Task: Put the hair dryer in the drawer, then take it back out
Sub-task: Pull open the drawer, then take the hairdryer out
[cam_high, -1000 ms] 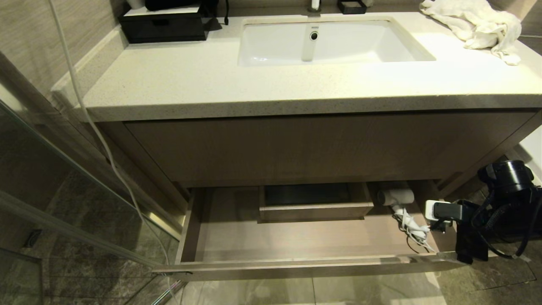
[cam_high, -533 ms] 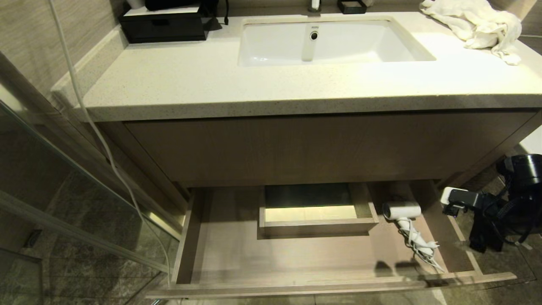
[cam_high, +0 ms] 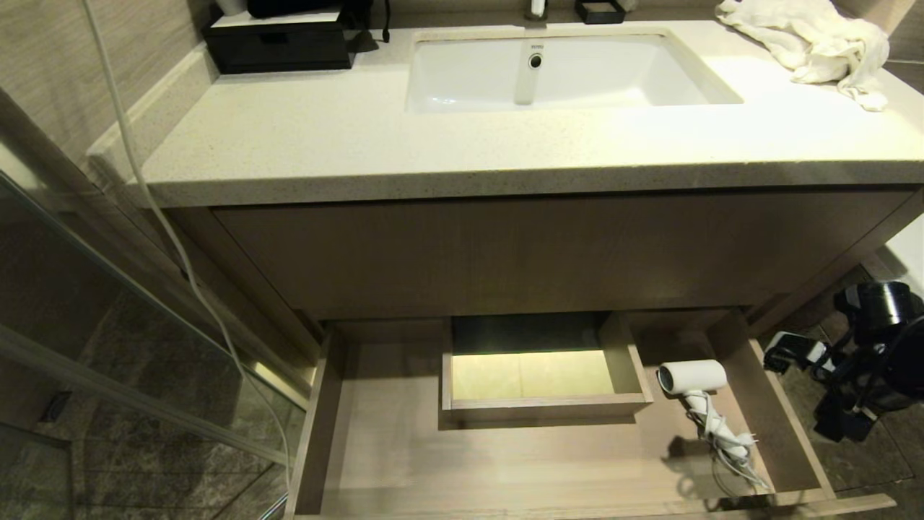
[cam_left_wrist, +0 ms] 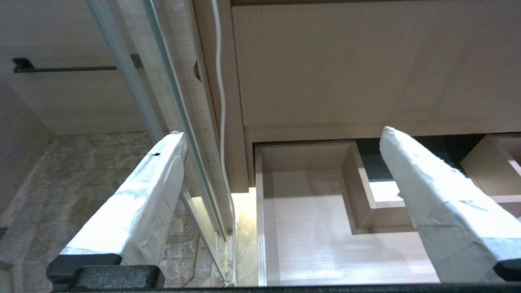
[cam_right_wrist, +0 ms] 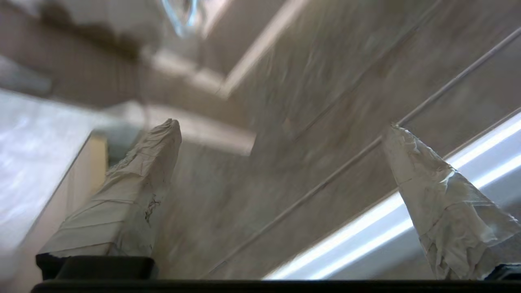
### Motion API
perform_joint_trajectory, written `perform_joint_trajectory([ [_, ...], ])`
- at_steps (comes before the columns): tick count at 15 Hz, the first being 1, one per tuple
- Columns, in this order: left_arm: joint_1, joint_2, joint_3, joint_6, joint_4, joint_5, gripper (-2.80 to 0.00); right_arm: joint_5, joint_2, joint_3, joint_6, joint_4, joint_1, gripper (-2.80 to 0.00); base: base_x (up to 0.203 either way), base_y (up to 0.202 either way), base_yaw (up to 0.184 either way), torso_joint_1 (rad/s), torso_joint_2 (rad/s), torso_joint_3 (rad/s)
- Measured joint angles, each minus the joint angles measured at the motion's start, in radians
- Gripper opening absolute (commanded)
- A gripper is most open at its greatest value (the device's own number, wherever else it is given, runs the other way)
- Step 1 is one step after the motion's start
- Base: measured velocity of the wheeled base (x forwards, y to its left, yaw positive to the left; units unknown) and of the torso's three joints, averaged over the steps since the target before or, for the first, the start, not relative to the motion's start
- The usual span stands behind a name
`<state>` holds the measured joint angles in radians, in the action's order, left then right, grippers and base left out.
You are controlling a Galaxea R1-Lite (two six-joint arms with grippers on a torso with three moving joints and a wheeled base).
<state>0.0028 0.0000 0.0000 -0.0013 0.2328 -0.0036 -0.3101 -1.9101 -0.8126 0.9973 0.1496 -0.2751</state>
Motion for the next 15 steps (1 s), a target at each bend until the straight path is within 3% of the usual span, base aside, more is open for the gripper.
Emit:
perform_joint_trajectory([
  [6,0.000,0.000,0.000,0.000,0.000,0.000,0.00,-0.044,-0.160,-0.049,-0.196,-0.007,0.000,0.00,0.000,0.000,0.000,0.000,0.00,0.000],
  [10,0.000,0.000,0.000,0.000,0.000,0.001,0.00,-0.079,-0.331,-0.218,-0.329,-0.012,0.002,0.00,0.000,0.000,0.000,0.000,0.00,0.000],
  [15,0.000,0.000,0.000,0.000,0.000,0.000,0.00,-0.082,-0.561,-0.461,-0.404,-0.025,0.008,0.00,0.000,0.000,0.000,0.000,0.00,0.000],
])
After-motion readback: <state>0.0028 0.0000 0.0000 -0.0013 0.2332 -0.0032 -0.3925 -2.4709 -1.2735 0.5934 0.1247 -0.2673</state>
